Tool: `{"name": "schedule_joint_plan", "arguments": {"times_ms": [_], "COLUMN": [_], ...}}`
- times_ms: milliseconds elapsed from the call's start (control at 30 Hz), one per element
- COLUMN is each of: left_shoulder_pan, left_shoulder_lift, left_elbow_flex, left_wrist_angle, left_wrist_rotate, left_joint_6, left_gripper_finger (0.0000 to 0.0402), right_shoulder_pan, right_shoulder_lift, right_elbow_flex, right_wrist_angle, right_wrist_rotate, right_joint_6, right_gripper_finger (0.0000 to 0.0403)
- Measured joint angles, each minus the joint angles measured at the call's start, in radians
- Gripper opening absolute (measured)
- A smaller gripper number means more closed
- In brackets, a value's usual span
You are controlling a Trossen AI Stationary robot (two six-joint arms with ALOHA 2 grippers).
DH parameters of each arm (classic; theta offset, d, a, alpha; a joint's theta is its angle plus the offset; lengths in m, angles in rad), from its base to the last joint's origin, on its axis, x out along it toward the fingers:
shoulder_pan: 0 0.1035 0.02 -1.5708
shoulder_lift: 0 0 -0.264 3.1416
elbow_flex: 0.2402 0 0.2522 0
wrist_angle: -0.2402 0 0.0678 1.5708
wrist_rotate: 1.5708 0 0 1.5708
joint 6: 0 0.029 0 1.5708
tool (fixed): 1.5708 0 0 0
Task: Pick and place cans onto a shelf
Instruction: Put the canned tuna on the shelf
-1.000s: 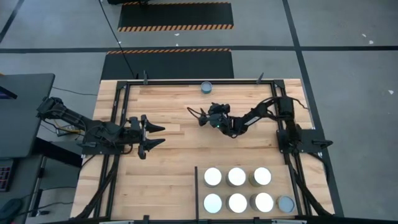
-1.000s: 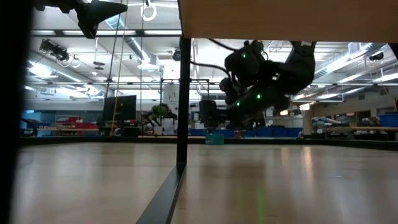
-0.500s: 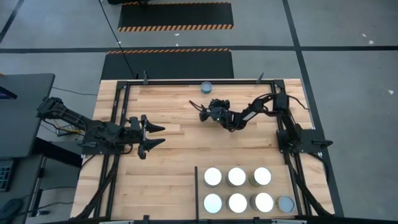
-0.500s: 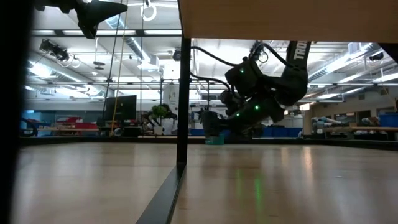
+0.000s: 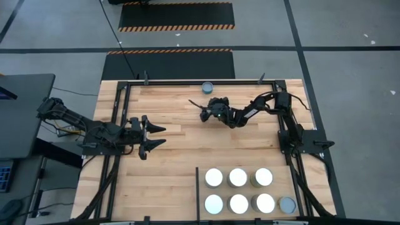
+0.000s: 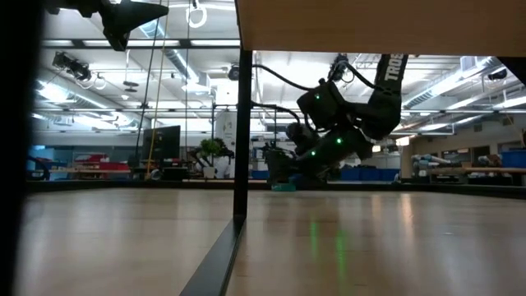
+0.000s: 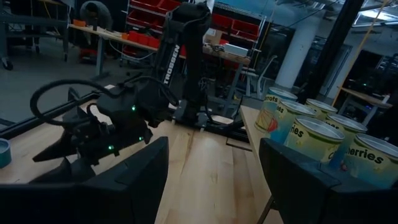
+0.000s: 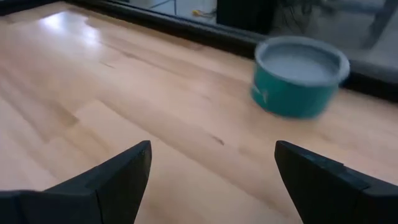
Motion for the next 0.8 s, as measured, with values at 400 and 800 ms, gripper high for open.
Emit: {"name": "schedule_joint_plan", "arguments": {"times_ms": [400,800], "left_shoulder_pan": [0.000,0.000], "left_shoulder_lift": [0.000,0.000], "left_elbow_flex": [0.000,0.000], "left_wrist_angle": [0.000,0.000], "left_wrist_rotate": [0.000,0.000], "left_joint_6": [0.000,0.000], "left_gripper_finger": [0.0256,0.0256], "right_shoulder_pan": [0.016,-0.017], "right_shoulder_lift": [-0.006,-0.006], "right_elbow_flex": [0.158,0.233], "right_wrist_angle": [-0.344,-0.385], "right_wrist_rotate": [-0.005,0.156], "right_joint_6": [-0.147,-0.206], "right_gripper_finger": [0.0348,0.0348]}}
